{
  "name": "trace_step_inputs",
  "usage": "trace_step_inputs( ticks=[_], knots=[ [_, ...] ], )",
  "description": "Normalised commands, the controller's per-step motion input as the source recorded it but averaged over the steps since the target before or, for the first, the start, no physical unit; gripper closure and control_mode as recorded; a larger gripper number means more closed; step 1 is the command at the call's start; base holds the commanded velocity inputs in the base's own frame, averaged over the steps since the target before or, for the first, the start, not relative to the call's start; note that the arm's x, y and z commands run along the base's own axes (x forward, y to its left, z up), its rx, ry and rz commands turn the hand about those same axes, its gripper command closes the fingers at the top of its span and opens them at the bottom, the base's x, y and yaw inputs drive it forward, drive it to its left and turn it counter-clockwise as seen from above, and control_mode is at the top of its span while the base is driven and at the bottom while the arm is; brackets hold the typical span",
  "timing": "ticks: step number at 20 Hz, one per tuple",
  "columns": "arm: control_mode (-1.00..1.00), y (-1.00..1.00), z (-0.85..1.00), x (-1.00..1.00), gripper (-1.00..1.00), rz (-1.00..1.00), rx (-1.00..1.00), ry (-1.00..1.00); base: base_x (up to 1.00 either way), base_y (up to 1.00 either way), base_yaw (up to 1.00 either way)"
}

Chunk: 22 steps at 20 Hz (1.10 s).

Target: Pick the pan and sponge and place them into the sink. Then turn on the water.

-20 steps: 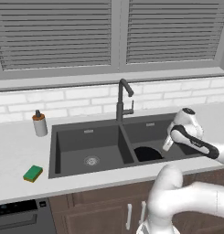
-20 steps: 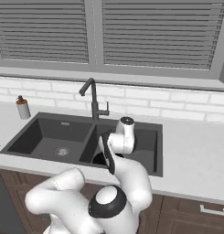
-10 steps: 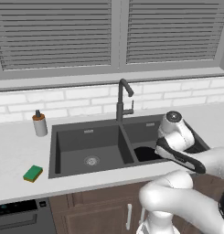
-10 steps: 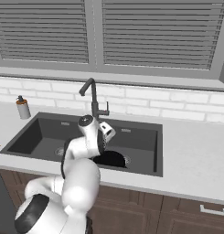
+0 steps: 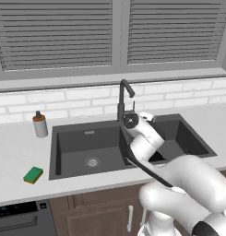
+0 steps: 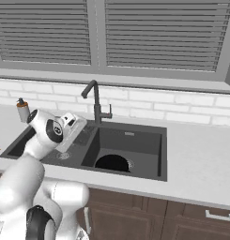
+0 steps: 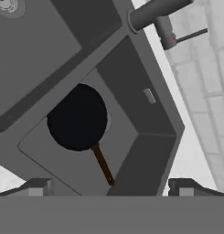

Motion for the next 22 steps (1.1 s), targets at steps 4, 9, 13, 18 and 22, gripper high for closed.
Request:
trace_step_inputs(
  ticks=[4, 9, 13, 18, 22],
  knots=[
    [-1.00, 0.79, 0.50, -0.03, -1.00, 0.07, -0.17, 0.02, 0.00, 0.00, 0.00],
    [-1.00, 0.66, 0.28, -0.13, -1.00, 0.01, 0.07, 0.13, 0.00, 0.00, 0.00],
    [-1.00, 0.65, 0.27, -0.22, -1.00, -0.01, 0.31, -0.06, 0.00, 0.00, 0.00],
    [-1.00, 0.86, 0.02, -0.50, -1.00, -0.29, 0.21, -0.37, 0.00, 0.00, 0.00],
    [-1.00, 0.56, -0.22, -0.54, -1.00, -0.36, 0.34, -0.35, 0.00, 0.00, 0.00]
  ],
)
